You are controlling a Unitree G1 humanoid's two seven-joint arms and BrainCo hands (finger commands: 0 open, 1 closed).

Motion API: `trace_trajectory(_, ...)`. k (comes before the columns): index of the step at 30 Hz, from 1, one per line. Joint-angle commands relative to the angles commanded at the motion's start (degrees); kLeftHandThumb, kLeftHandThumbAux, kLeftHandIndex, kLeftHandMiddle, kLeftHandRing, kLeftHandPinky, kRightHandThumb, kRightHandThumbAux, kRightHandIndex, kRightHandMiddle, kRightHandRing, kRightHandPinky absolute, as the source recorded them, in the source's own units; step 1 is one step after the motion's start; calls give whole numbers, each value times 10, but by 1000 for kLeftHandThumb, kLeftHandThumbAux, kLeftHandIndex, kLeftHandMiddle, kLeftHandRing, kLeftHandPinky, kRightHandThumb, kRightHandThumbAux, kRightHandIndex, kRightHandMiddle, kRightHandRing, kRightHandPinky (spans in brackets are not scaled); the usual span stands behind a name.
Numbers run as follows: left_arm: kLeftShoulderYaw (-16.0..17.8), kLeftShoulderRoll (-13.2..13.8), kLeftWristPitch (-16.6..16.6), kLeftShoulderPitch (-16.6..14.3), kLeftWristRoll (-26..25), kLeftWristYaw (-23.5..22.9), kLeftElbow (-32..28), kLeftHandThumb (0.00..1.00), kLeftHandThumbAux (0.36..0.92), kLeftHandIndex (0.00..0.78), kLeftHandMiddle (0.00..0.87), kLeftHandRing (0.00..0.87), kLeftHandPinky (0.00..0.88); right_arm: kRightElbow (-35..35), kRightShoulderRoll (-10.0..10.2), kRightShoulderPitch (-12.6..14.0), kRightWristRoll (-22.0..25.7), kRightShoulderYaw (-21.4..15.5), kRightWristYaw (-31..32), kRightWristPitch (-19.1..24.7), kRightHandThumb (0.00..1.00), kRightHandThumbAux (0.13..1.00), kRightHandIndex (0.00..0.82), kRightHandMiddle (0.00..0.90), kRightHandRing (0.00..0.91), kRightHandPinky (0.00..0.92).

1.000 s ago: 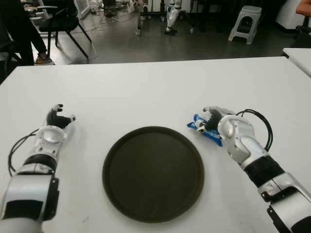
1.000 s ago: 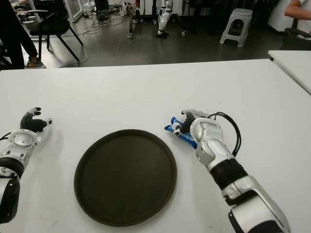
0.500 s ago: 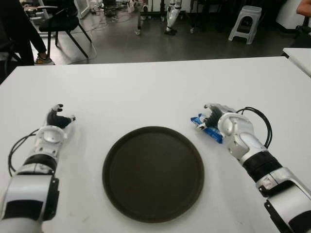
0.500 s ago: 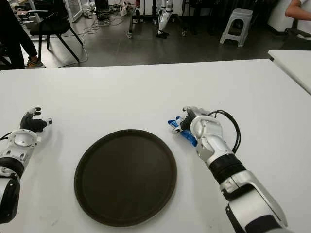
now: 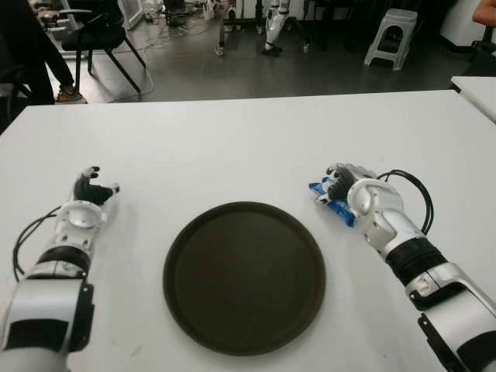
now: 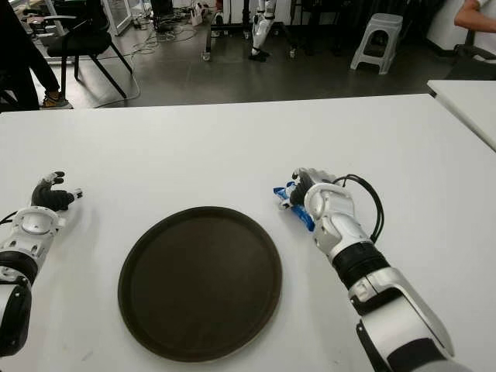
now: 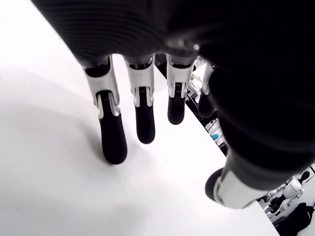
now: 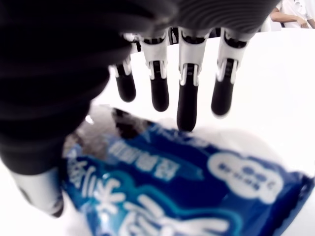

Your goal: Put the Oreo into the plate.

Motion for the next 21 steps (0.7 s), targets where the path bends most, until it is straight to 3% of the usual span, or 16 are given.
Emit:
trace_trajectory(13,-7,2,2,-1,6,-1,0,225,757,48,133,179,199,6,6,-10,-2,4,16,25,7,698,220,207,235,293)
trace_trajectory(21,-4,2,0,0,3,-2,0,244,761,53,140,179,193,-17,4,0,-1,1,8,28,46,724,239,234,261,325)
